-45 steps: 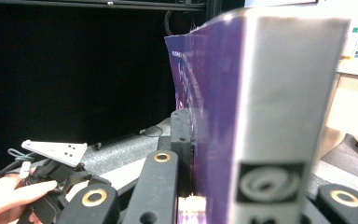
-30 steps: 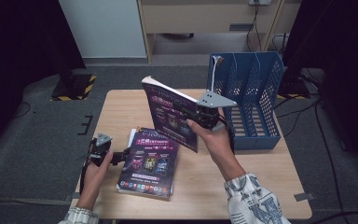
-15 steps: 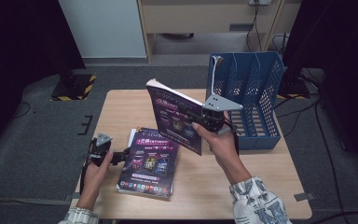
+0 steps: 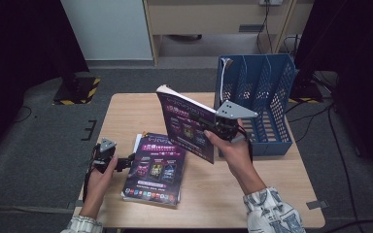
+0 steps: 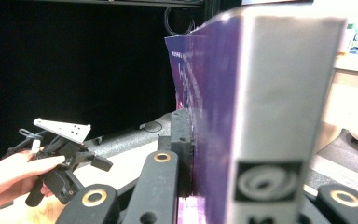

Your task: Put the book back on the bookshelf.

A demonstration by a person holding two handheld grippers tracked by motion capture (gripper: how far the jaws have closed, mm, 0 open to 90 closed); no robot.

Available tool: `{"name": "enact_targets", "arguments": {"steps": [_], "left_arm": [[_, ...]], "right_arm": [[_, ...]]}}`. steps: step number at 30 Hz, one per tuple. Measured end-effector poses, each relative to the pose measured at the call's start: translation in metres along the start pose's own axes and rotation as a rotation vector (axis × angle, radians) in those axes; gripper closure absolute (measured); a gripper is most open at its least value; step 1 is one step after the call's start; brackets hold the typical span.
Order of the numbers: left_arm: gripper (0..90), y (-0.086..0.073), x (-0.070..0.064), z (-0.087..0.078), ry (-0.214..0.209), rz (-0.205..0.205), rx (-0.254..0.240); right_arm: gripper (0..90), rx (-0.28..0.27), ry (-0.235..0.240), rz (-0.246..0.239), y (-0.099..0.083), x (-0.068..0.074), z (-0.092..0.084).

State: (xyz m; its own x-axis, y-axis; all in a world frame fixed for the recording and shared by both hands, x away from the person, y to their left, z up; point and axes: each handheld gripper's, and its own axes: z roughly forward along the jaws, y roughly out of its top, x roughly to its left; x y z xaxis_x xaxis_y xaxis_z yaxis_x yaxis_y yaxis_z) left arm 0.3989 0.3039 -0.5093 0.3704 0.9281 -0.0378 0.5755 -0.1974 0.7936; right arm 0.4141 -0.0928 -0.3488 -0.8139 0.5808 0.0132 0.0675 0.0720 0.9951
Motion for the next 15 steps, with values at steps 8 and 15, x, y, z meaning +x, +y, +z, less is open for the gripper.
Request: {"name": "enact_targets", "arguments": {"steps": [8, 15], "left_arm": [[5.1, 0.000, -0.001, 0.000, 0.004, -0.001, -0.005], [5.1, 0.000, 0.000, 0.000, 0.007, 0.002, 0.002]], "right_arm": [[82.6, 0.001, -0.009, -0.002, -0.003, -0.002, -0.009], [82.6, 0.005, -0.005, 0.003, -0.006, -0.003, -0.019]]}}
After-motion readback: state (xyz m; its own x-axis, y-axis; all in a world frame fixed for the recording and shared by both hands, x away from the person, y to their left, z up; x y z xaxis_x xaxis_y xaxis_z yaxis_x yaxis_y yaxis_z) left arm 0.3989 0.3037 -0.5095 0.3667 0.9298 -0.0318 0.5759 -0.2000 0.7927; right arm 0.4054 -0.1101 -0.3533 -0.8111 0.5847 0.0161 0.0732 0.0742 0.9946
